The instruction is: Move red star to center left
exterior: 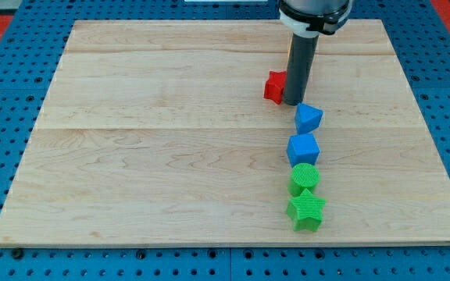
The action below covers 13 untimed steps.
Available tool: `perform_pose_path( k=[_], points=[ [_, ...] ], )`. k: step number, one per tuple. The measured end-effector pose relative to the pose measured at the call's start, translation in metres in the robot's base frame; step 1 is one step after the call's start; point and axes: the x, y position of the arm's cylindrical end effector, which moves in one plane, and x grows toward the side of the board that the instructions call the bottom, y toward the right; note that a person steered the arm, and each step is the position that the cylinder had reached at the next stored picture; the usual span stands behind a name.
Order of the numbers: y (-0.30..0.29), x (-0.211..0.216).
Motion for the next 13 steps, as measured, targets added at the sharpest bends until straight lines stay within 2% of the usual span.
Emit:
perform_pose_path(
  k=[1, 2, 3, 4, 5, 6, 7, 8, 9, 10, 12, 13],
  points=[
    [-0.019, -0.016],
    [-0.101, -0.016],
    [-0.077, -0.01],
    [0.003, -0.003],
    [0.015, -0.052],
    [-0.05, -0.044],
    [-0.136, 0.012],
    [-0.16, 0.015],
    [-0.086, 0.017],
    [-0.045, 0.002],
    [-0.206, -0.008],
    [-0.136, -0.013]
  ],
)
